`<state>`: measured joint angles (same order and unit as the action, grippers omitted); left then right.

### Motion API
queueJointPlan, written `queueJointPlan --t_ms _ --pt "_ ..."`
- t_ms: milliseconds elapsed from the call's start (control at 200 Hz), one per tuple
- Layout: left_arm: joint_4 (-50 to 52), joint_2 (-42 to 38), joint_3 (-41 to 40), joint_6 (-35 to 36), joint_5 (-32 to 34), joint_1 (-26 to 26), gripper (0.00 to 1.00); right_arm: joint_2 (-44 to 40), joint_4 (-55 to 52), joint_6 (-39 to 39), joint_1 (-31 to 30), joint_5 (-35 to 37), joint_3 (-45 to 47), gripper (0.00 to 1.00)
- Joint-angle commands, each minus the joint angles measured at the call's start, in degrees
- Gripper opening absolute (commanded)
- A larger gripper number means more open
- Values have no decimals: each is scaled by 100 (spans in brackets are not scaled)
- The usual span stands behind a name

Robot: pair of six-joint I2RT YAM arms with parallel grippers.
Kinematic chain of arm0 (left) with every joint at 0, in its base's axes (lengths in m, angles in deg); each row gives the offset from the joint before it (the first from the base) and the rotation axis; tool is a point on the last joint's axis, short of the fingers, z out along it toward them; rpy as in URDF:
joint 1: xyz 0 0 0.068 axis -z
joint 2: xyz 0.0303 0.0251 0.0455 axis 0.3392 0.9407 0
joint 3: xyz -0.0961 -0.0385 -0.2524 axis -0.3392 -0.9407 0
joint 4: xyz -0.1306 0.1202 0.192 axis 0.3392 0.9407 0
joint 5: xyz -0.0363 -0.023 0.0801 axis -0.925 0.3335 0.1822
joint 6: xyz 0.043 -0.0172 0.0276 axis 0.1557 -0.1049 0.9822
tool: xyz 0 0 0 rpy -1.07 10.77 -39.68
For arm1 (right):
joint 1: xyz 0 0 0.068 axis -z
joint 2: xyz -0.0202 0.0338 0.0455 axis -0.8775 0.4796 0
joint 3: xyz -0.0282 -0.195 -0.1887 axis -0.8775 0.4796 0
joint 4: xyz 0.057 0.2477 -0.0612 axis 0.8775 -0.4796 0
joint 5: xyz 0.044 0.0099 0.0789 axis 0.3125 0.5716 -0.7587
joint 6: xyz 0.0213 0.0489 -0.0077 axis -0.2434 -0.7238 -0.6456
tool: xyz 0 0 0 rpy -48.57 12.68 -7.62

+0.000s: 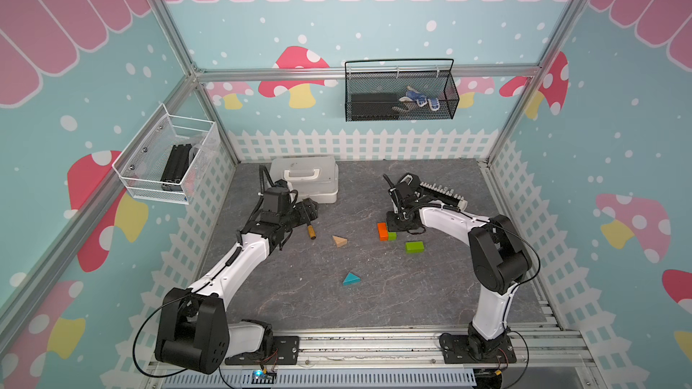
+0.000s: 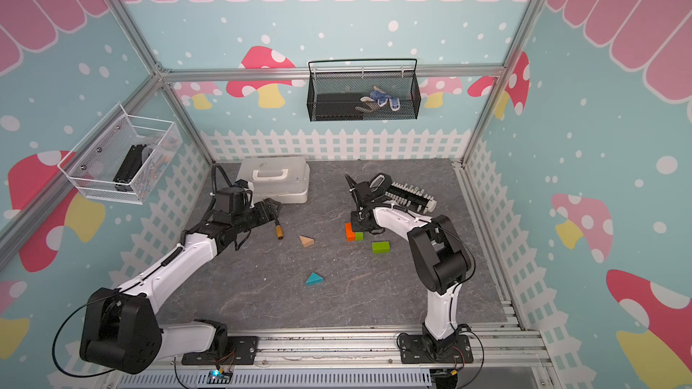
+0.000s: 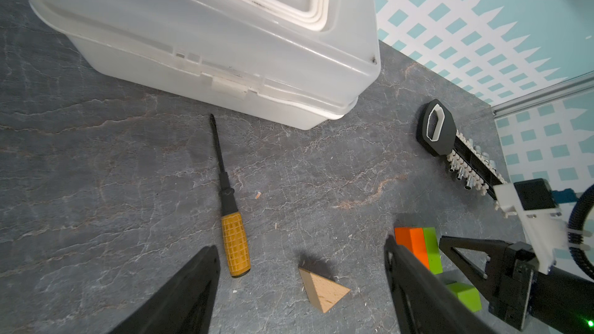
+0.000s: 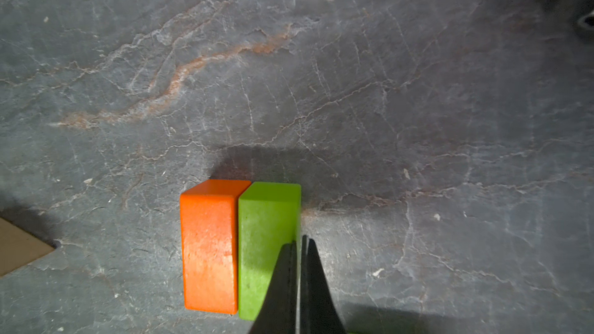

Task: Assemble a piece of candy with building blocks
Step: Adjust the building block at the center of the board.

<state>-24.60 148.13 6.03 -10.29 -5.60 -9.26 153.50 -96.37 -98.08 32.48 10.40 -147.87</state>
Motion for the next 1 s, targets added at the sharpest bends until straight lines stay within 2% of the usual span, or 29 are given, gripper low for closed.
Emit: queueJointPlan --t_ms 0,355,996 --pt "-26 70 25 -17 -47 -28 84 45 30 -83 8 -58 47 0" --pt "-23 68 24 5 -36 -28 84 -164 -221 -154 21 526 176 0" --pt "-16 154 87 -16 -91 -29 84 -3 105 -303 12 -168 432 0"
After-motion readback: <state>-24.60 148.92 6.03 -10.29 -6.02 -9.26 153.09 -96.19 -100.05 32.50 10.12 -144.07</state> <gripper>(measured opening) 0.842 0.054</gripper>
